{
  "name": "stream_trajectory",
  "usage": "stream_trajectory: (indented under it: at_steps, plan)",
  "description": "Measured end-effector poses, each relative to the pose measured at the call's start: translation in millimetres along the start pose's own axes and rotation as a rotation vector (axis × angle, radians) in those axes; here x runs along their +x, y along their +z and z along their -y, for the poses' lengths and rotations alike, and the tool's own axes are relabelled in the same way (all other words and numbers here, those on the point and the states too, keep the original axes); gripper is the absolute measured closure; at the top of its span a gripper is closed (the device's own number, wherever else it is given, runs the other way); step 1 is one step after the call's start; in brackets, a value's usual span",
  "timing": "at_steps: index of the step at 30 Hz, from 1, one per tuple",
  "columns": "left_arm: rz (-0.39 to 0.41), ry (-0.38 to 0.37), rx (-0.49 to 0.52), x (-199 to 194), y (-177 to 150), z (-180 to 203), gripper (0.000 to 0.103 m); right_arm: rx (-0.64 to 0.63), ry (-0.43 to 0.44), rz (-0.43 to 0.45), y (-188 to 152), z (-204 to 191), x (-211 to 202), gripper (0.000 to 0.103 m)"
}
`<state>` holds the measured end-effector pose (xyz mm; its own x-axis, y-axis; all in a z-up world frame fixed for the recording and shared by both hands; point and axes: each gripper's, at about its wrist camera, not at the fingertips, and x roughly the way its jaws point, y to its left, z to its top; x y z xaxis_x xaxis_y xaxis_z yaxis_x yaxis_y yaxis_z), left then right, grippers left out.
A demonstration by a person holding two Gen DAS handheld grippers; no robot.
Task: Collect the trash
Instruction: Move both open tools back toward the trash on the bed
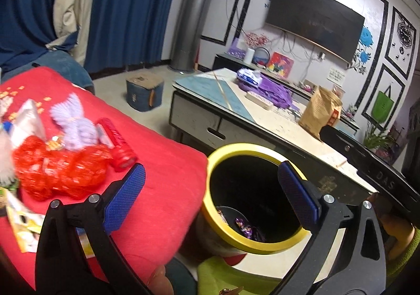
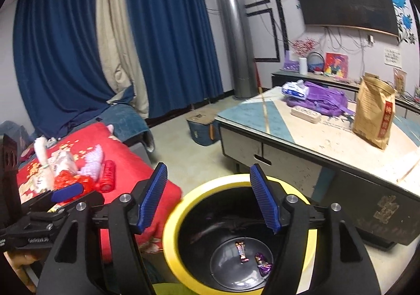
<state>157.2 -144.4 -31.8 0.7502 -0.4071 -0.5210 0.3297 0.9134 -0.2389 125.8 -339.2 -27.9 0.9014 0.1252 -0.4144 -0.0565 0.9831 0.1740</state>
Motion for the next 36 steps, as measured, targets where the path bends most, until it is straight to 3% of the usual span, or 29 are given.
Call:
stream_trajectory:
  at_steps: [20,36]
  plan:
    - [0.111,0.143,-0.068,-52.9,9.0,-52.3,0.010,-0.151,0.241,-0.013,-8.3,-98.7,-16.5,0.029]
    - [0.190,0.266,-0.164,-85.8,18.0,-103.9,0.011,-0.217,0.324,-0.069,-16.7,-142.5,-6.9,0.026]
